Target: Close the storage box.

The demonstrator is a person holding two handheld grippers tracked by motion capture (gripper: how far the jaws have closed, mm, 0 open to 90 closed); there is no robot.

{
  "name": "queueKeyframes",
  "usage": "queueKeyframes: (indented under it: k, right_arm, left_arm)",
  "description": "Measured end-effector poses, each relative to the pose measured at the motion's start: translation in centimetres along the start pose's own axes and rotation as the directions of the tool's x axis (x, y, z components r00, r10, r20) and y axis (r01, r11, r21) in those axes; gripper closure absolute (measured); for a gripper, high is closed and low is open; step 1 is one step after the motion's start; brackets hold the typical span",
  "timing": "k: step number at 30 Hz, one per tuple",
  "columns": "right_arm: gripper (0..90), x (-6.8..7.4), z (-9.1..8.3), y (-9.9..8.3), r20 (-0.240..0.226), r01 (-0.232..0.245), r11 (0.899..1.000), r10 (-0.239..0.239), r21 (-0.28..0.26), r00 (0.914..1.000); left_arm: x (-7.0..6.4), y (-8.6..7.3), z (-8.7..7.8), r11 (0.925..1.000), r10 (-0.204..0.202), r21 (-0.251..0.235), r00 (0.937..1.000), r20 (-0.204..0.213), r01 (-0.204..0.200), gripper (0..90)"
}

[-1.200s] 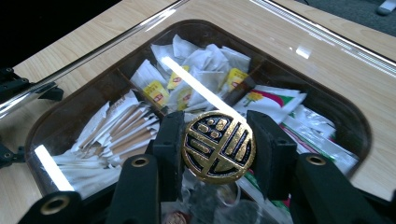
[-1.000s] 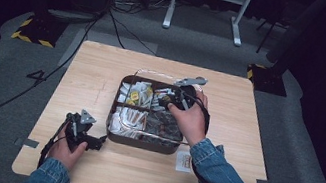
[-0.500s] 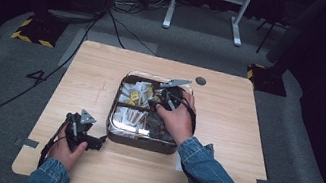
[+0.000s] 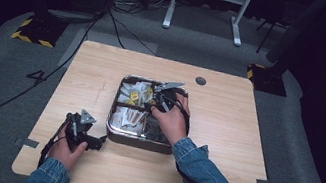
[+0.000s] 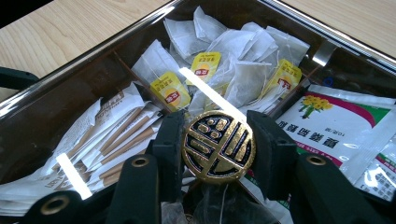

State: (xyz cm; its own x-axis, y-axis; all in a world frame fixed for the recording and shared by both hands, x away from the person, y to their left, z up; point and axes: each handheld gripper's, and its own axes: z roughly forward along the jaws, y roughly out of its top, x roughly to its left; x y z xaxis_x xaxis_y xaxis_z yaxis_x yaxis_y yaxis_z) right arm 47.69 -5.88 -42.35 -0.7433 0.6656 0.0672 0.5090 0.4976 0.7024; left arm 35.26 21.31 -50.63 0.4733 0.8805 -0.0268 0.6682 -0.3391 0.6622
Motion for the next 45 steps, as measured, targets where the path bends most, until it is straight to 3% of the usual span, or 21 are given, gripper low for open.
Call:
queueKeyframes:
  k: [30,45]
  right_arm:
    - [59.4,-0.15,0.76,-0.51,-0.006,0.019,1.0,-0.019,0.007,0.9998]
    - [59.2,-0.04,0.81,-0.78,0.006,0.059,0.998,-0.059,-0.011,0.9982]
  left_arm:
    - [0.0,0.0,0.0,1.0,0.0,0.0,1.0,0.0,0.0,0.0]
    - [-0.01,0.0,0.0,1.0,0.0,0.0,1.0,0.0,0.0,0.0]
